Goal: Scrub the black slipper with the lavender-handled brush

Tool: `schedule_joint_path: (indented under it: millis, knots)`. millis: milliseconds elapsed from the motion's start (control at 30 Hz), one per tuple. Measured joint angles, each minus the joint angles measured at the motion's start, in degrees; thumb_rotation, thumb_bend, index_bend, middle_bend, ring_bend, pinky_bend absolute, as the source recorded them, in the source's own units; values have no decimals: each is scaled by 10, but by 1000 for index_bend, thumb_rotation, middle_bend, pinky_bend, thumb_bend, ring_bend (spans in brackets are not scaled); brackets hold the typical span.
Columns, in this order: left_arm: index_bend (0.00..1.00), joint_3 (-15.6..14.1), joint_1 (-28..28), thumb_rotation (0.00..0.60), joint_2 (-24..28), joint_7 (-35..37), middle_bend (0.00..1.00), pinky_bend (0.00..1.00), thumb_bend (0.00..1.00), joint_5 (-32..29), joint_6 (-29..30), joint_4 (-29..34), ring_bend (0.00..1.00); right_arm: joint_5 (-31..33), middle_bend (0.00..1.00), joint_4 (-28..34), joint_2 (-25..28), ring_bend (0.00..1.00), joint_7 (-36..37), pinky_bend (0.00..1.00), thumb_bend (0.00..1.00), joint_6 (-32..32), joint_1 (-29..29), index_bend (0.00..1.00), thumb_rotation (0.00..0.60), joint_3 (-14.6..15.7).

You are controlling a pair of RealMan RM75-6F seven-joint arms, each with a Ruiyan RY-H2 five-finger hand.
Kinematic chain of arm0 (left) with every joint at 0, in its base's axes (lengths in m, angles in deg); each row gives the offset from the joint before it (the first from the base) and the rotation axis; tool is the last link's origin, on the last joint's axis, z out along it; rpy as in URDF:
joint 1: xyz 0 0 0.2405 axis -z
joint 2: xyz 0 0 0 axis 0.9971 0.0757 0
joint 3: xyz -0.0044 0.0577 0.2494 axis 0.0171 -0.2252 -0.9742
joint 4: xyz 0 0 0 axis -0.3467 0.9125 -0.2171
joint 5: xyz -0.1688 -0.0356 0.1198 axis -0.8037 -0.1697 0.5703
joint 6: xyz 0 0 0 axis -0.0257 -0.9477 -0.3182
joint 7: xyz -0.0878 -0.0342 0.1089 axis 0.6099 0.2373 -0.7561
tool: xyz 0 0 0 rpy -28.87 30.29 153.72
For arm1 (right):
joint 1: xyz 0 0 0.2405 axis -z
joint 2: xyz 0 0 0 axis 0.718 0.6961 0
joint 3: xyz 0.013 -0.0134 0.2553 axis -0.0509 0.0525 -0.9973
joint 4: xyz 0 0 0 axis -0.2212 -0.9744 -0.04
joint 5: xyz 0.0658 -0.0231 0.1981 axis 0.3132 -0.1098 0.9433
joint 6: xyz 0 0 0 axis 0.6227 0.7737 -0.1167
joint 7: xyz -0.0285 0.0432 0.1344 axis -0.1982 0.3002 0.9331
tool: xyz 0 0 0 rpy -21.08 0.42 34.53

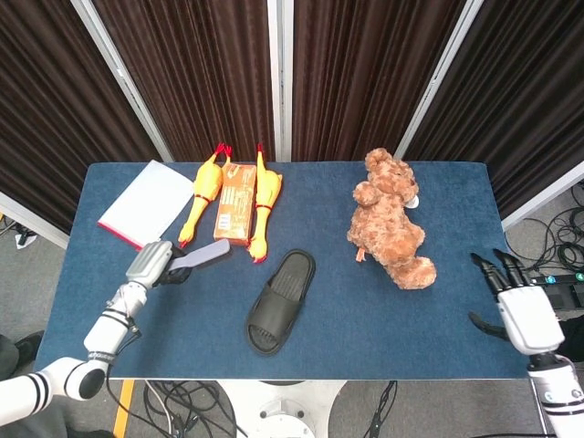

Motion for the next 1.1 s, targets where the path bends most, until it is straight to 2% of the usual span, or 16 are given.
schedule_joint_path:
  millis: [233,333,433,633,867,1100]
  knots:
    - [1000,-56,-45,600,-9,24,1000,1000,481,192,145,-35,1000,-67,184,66,15,3,-4,103,74,-141,-119,59,600,-1]
    - [1000,-86,-64,600,-19,14,1000,1000,481,238,183,-54,1000,-69,161,82,11,3,-16,104,74,-221,-175,61,600,-12]
    - [1000,-101,-76,600,-28,0,1000,1000,481,259,203,-65,1000,-53,147,87,0,3,-41,99,70,-307,-232,48,600,-28]
    - [1000,-104,-78,600,-46,-3,1000,1000,481,270,214,-86,1000,20,112,57,-51,0,-131,53,26,-464,-356,0,600,-68]
    - [1000,-103,-60,600,-71,-20,1000,1000,480,289,206,-125,1000,118,52,-23,-125,0,-223,0,20,-566,-452,0,600,-87]
    - [1000,-97,-38,600,-92,-24,1000,1000,480,287,179,-144,1000,192,31,-113,-213,0,-304,0,20,-610,-521,0,600,-68]
